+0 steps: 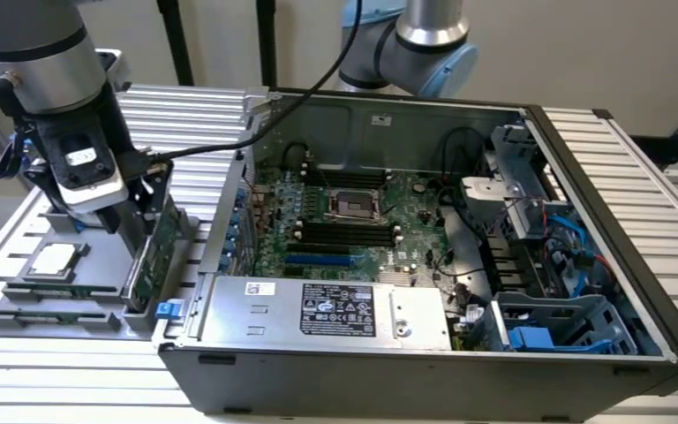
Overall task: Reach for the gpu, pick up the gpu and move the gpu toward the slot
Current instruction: 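Pick up the gpu and move the gpu toward the slot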
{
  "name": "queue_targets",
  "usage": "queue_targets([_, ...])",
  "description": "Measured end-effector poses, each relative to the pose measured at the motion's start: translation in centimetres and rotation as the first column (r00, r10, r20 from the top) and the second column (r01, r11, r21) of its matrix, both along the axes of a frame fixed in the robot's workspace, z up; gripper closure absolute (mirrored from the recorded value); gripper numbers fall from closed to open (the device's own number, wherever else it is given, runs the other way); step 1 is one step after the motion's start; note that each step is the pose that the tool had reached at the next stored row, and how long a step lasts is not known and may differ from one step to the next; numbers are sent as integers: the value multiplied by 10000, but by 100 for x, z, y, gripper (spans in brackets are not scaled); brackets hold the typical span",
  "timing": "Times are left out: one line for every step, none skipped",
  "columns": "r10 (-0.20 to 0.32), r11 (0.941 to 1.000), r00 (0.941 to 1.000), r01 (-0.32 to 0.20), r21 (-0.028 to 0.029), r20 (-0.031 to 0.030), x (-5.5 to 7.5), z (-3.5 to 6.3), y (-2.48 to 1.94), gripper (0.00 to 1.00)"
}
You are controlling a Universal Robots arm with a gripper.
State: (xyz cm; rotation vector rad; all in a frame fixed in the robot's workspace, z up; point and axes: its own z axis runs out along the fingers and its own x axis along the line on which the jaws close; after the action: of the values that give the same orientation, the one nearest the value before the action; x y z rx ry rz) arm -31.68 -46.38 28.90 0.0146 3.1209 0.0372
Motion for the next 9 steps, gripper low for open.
queue_targets([-15, 10000, 10000, 15, 0, 4, -1, -18, 0, 52])
queue_targets([-29, 10000, 10000, 29, 0, 8, -3, -36, 0, 52])
queue_targets([-42, 10000, 10000, 42, -1, 13, -4, -54, 0, 52])
queue_targets([-54, 10000, 10000, 54, -1, 16, -4, -72, -1, 52])
queue_targets([-66, 10000, 10000, 66, 0, 22, -5, -91, 0, 52])
queue_targets([-77, 10000, 10000, 77, 0, 26, -5, -109, 0, 52])
queue_targets([-87, 10000, 10000, 87, 0, 30, -5, -127, 0, 52])
queue_targets([-97, 10000, 9999, 97, 1, 33, -5, -145, 0, 52])
queue_targets([-105, 9999, 9999, 105, 0, 35, -5, -163, 0, 52])
